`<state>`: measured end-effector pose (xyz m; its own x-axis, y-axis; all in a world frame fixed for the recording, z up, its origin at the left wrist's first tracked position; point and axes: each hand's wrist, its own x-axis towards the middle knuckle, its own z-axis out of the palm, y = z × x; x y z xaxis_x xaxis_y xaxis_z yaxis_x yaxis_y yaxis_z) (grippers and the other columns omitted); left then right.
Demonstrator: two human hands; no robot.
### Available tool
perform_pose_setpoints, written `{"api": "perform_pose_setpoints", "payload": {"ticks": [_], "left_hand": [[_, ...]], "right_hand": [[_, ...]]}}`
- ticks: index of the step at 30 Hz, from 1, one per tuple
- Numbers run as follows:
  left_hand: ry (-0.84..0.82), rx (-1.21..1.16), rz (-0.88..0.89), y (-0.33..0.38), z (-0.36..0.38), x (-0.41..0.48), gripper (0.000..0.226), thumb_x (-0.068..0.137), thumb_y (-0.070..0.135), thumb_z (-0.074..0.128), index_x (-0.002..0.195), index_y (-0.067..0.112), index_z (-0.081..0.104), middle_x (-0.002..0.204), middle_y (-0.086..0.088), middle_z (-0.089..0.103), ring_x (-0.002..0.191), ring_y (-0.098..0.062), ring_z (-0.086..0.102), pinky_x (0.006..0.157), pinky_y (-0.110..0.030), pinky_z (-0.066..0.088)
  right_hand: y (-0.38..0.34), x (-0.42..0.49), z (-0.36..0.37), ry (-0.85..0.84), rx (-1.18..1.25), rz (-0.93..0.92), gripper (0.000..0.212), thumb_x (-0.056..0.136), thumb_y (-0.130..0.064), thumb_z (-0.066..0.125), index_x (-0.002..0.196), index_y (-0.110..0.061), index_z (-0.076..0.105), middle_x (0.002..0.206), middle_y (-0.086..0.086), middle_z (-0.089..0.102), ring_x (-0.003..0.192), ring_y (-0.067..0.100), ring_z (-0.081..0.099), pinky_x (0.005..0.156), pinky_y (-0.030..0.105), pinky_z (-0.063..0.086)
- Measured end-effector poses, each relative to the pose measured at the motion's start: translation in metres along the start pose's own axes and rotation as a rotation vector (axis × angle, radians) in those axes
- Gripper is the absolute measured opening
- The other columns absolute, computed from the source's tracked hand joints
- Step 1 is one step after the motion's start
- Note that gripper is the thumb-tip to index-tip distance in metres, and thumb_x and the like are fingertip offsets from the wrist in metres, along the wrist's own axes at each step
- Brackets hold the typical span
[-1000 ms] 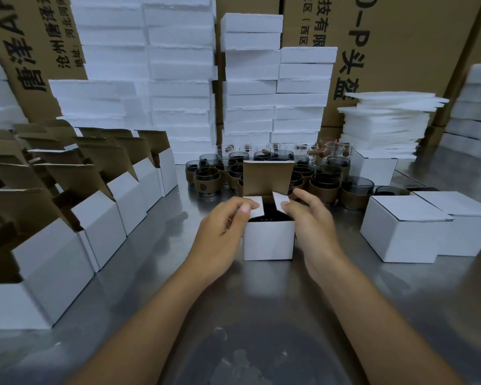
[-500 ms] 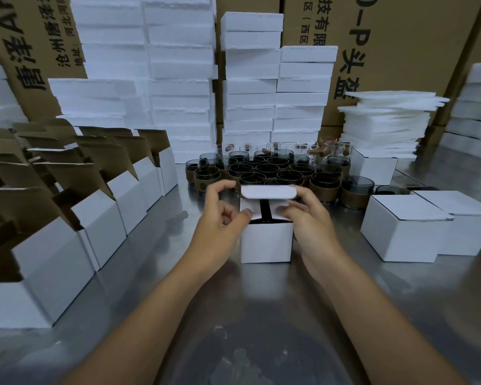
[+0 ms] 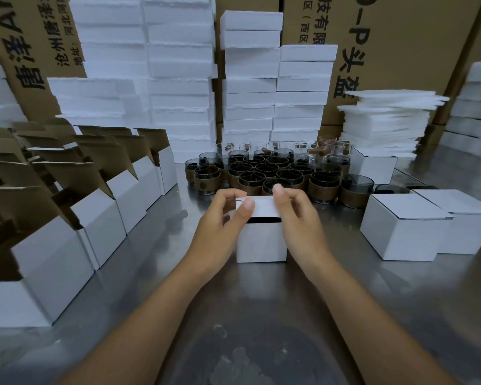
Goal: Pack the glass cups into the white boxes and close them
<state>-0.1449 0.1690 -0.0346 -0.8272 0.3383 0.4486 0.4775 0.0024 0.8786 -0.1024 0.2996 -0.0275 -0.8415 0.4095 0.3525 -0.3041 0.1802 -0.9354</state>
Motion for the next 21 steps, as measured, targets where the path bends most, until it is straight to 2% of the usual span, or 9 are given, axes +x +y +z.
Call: {"api": "perform_pose_setpoints", "payload": {"ticks": [3,8,13,15,17,19,21], "left_hand": [[0.009,-0.003,0.001,-0.005,-0.001,0.003,0.038,0.072,0.064,0.05,0.1,0.039,0.054,0.09,0.028,0.061,0.085,0.009,0.058,0.062,-0.01,0.045],[-0.006,0.002,0.018,-0.009,-0.004,0.006,0.036,0.074,0.058,0.055,0.102,0.035,0.055,0.094,0.031,0.061,0.096,0.006,0.058,0.075,-0.016,0.049],[-0.058,-0.081,-0.021,-0.01,-0.009,0.005,0.035,0.073,0.048,0.059,0.103,0.03,0.057,0.1,0.028,0.063,0.101,0.01,0.056,0.081,-0.011,0.047],[-0.055,-0.089,-0.057,-0.011,-0.009,0.005,0.029,0.08,0.048,0.055,0.102,0.03,0.058,0.102,0.024,0.061,0.097,0.013,0.055,0.08,-0.008,0.045],[-0.033,-0.104,-0.118,-0.014,-0.01,0.008,0.01,0.092,0.032,0.053,0.099,0.03,0.06,0.106,0.025,0.06,0.098,0.012,0.054,0.087,-0.014,0.044],[-0.027,-0.094,-0.147,-0.015,-0.01,0.011,0.02,0.094,0.014,0.049,0.098,0.031,0.06,0.111,0.023,0.057,0.102,0.009,0.053,0.09,-0.019,0.043],[-0.024,-0.104,-0.154,-0.014,-0.009,0.011,0.028,0.093,0.009,0.048,0.102,0.034,0.058,0.111,0.019,0.058,0.098,0.009,0.055,0.083,-0.017,0.046]], "right_hand": [[0.001,-0.001,0.0,-0.005,-0.032,-0.065,0.046,0.068,-0.064,0.048,0.093,-0.026,0.056,0.091,-0.011,0.062,0.084,0.001,0.058,0.069,0.015,0.046],[0.006,0.002,-0.003,-0.042,-0.023,-0.084,0.047,0.071,-0.059,0.052,0.097,-0.021,0.058,0.093,-0.009,0.061,0.081,0.002,0.058,0.065,0.017,0.048],[0.017,0.006,-0.004,-0.091,-0.047,-0.048,0.009,0.093,-0.033,0.055,0.1,-0.029,0.057,0.1,-0.013,0.06,0.078,-0.008,0.056,0.061,0.01,0.045],[0.017,0.007,-0.004,-0.09,-0.039,-0.04,0.008,0.094,-0.027,0.052,0.098,-0.032,0.058,0.099,-0.014,0.059,0.076,-0.013,0.055,0.058,0.005,0.042],[0.016,0.007,-0.005,-0.098,-0.036,-0.026,0.013,0.094,-0.023,0.05,0.097,-0.034,0.057,0.1,-0.017,0.057,0.074,-0.016,0.053,0.055,0.003,0.039],[0.015,0.007,-0.005,-0.118,-0.051,-0.009,0.019,0.094,-0.019,0.049,0.097,-0.037,0.055,0.105,-0.019,0.055,0.082,-0.011,0.055,0.055,0.004,0.04],[0.013,0.007,-0.004,-0.124,-0.062,0.012,0.024,0.094,-0.017,0.048,0.098,-0.039,0.054,0.11,-0.018,0.054,0.09,0.0,0.056,0.059,0.008,0.043]]}}
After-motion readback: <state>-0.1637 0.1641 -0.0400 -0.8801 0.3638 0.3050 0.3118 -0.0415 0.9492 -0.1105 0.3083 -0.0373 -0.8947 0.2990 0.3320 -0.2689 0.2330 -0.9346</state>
